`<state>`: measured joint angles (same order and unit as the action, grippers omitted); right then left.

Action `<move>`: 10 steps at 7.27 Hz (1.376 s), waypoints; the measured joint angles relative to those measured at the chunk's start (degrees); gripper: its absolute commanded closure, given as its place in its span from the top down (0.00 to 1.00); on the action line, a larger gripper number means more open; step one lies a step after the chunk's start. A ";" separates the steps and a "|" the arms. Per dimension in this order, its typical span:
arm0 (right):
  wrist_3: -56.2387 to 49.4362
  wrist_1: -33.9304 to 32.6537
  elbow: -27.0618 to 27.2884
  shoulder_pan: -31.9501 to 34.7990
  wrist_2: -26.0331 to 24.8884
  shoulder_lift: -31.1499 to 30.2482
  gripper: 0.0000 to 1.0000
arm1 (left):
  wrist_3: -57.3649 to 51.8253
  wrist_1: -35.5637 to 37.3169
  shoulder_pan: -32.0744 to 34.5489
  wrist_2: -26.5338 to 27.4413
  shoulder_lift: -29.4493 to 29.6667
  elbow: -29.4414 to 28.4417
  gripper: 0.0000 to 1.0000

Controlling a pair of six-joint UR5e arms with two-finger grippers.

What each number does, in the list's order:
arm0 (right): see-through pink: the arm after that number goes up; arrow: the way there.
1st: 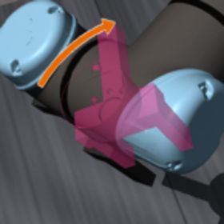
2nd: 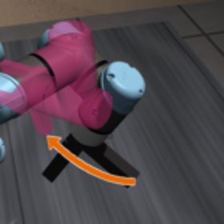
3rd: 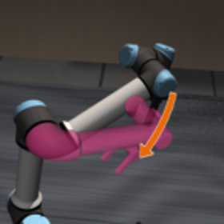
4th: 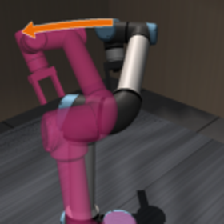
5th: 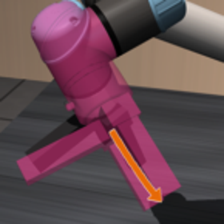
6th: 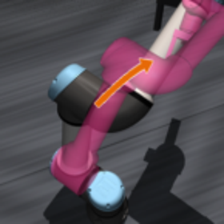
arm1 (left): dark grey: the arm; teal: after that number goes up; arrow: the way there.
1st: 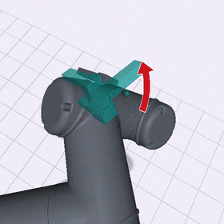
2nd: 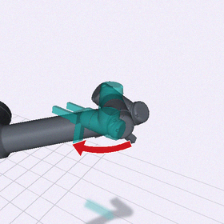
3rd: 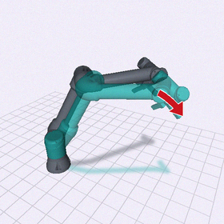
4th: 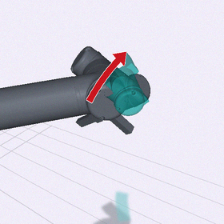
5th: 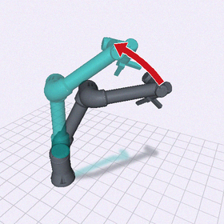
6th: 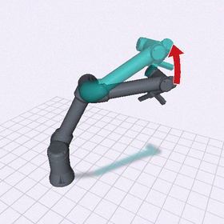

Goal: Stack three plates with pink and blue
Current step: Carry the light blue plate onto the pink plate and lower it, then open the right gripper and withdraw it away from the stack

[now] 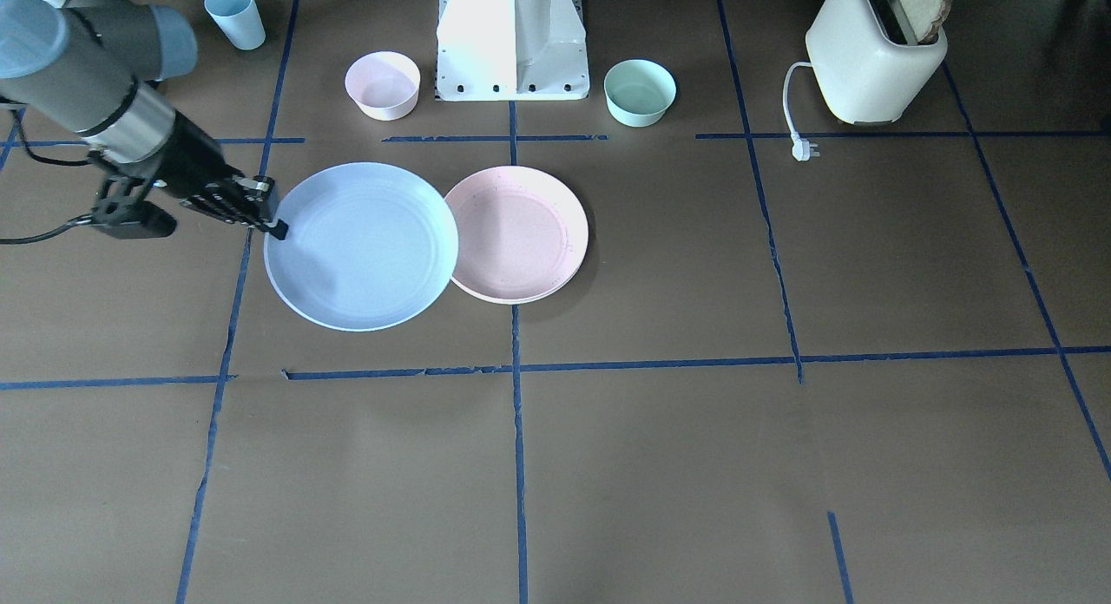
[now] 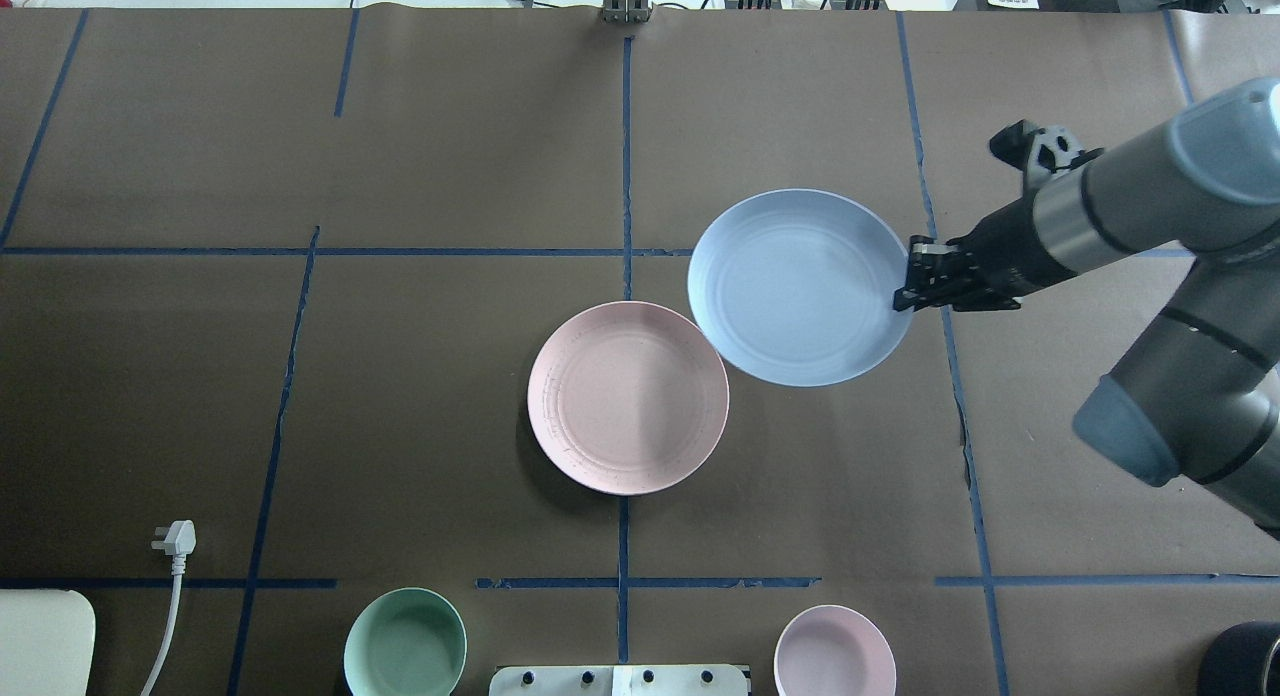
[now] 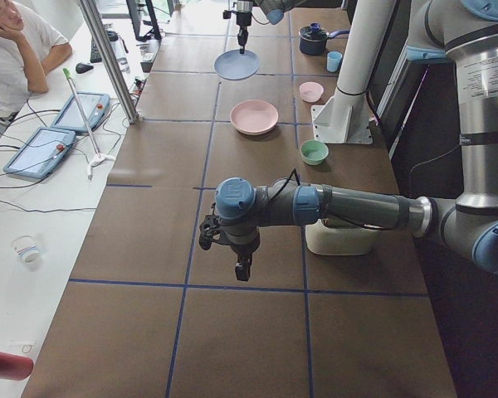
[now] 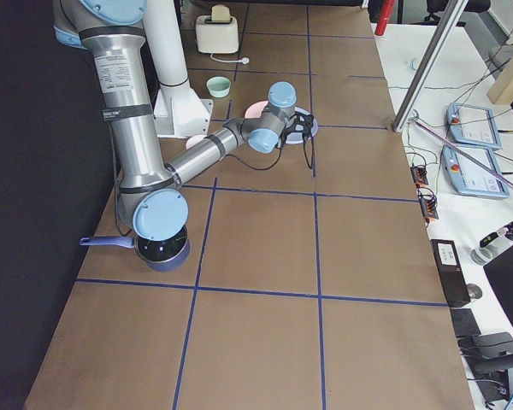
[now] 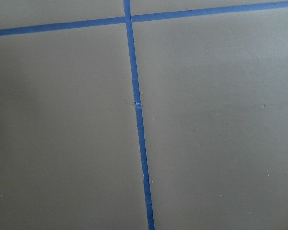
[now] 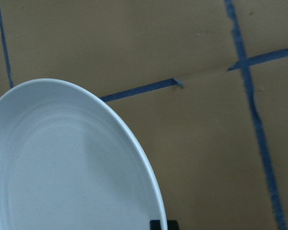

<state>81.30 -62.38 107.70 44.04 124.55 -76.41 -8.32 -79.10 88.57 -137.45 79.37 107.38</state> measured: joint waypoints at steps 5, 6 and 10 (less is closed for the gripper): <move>10.03 -0.64 -5.54 -16.21 -17.52 9.33 0.99 | -0.03 0.00 -0.06 -0.09 0.08 -0.35 1.00; 10.04 -0.64 -5.62 -16.58 -17.81 9.26 1.00 | -0.03 0.00 -0.06 -0.09 0.08 -0.39 1.00; 3.67 -4.23 -5.36 -9.54 -7.96 8.99 1.00 | -0.36 -0.06 -0.17 0.14 0.48 -0.39 1.00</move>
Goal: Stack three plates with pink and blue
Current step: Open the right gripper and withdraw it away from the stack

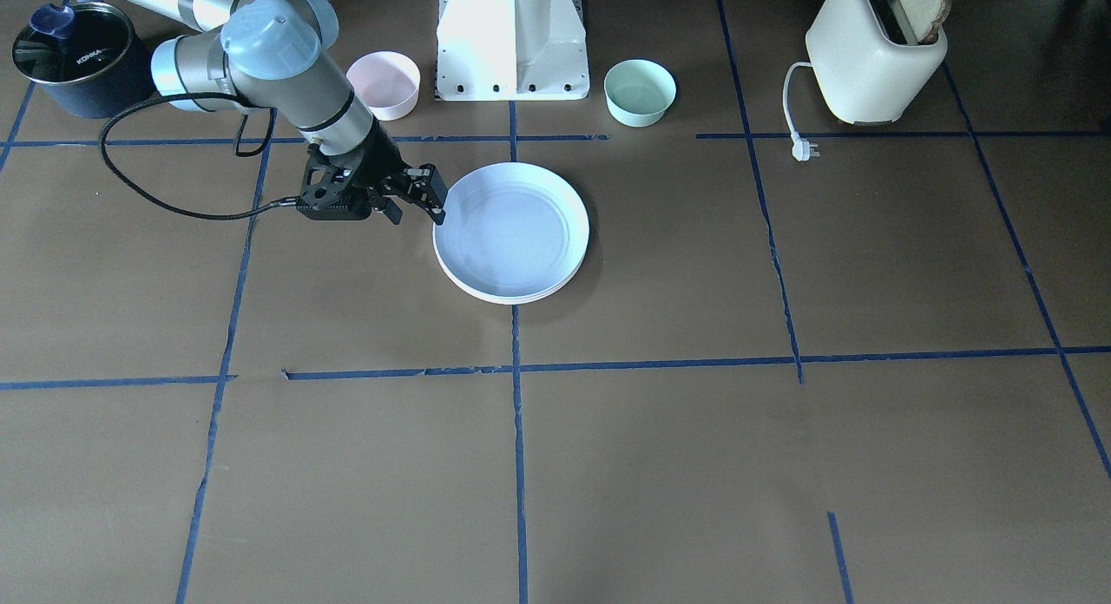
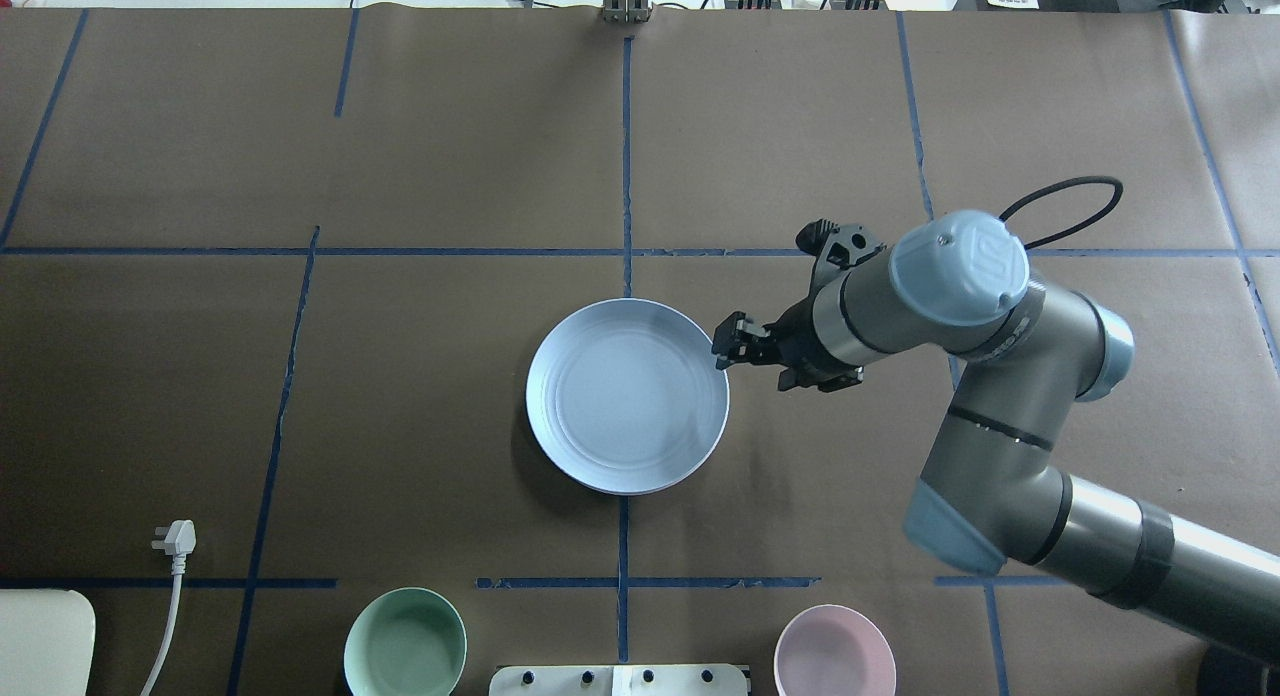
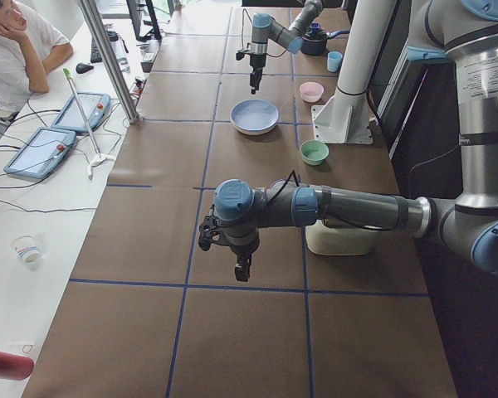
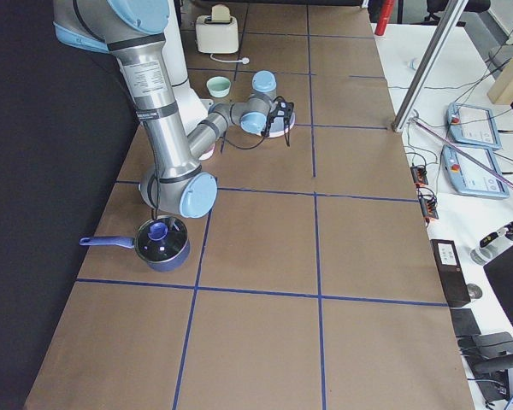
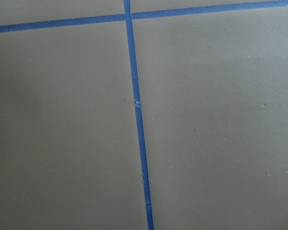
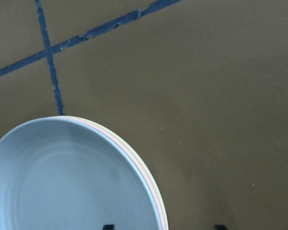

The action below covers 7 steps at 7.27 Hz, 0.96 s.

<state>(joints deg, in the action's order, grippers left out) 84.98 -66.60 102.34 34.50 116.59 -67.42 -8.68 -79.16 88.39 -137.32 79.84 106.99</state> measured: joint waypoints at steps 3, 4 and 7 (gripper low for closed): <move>-31.13 -15.91 -2.03 16.81 11.55 -0.45 1.00 | 0.24 0.15 -0.10 0.37 0.42 -1.48 1.00; -43.96 -20.63 -3.48 23.21 13.92 -1.94 1.00 | 0.20 0.13 -0.09 0.37 0.72 -2.45 1.00; -79.39 -23.99 -7.27 40.83 17.68 -13.68 1.00 | 0.15 0.31 0.09 0.90 -0.17 -3.90 1.00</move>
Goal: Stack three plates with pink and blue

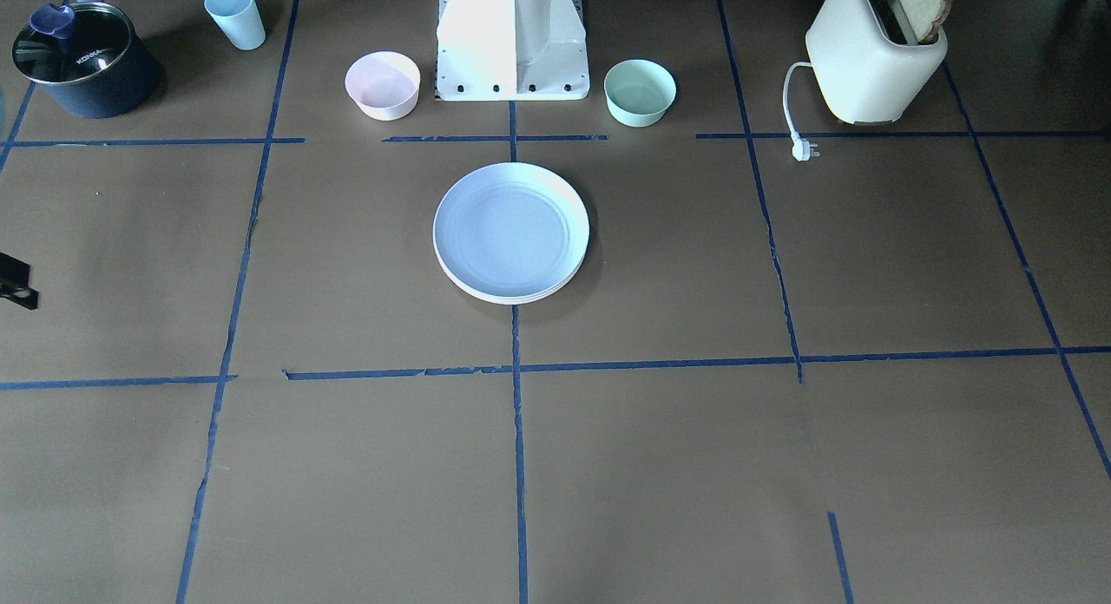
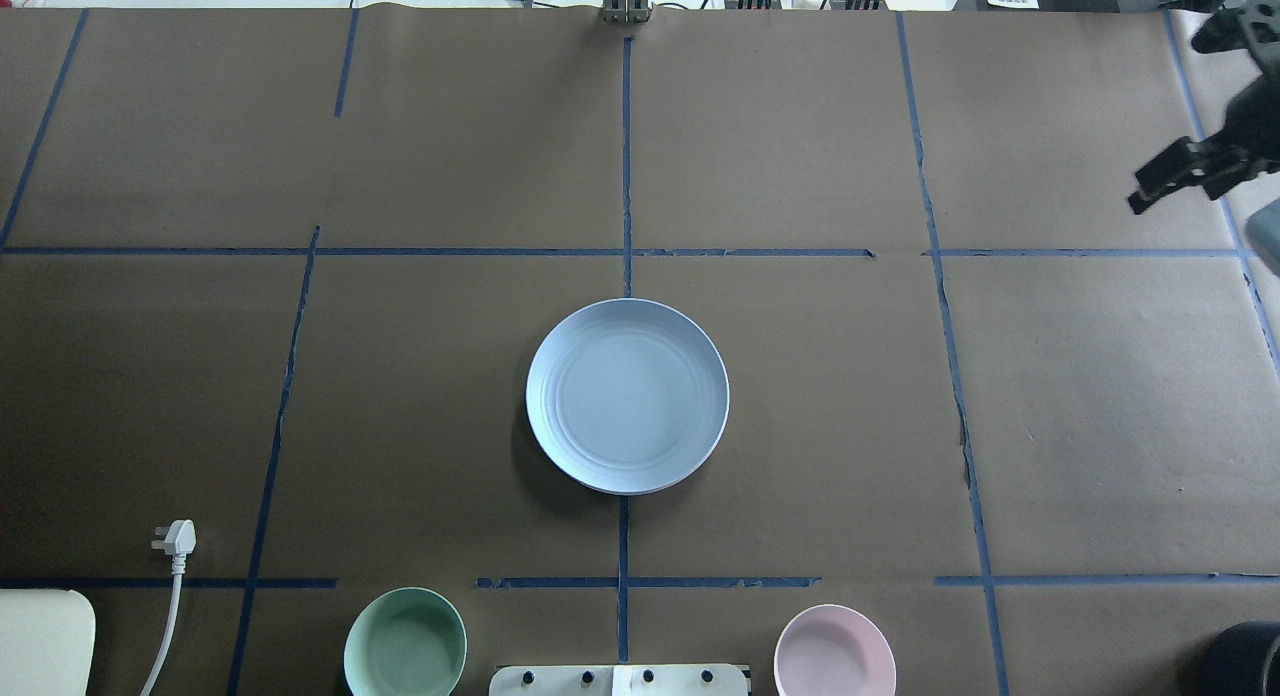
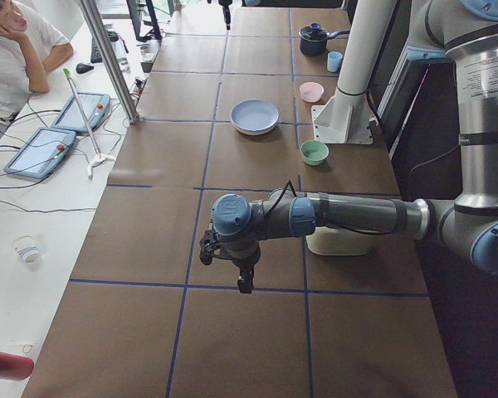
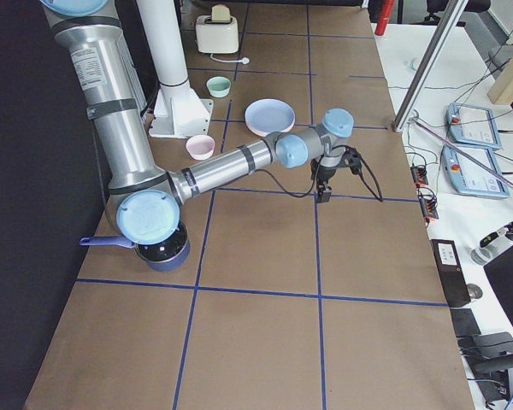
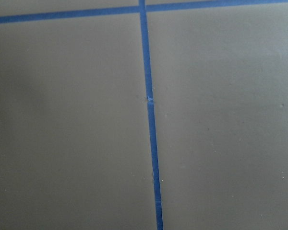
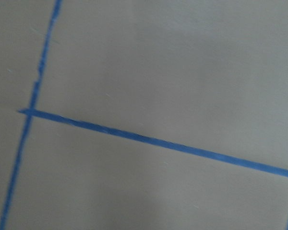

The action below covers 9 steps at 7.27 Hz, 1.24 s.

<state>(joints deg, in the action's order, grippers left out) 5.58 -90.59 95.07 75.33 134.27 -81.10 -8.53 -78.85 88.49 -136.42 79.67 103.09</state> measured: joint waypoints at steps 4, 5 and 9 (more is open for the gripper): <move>-15.95 0.54 0.16 11.51 0.14 -15.69 1.00 | -0.10 0.04 0.02 0.42 -0.36 -0.05 1.00; -15.96 0.57 0.16 11.99 0.01 -17.17 1.00 | -0.14 0.04 0.02 0.39 -0.36 0.19 1.00; -15.51 0.69 0.81 12.20 0.13 -18.25 1.00 | -0.17 -0.07 0.02 0.37 -0.22 0.42 1.00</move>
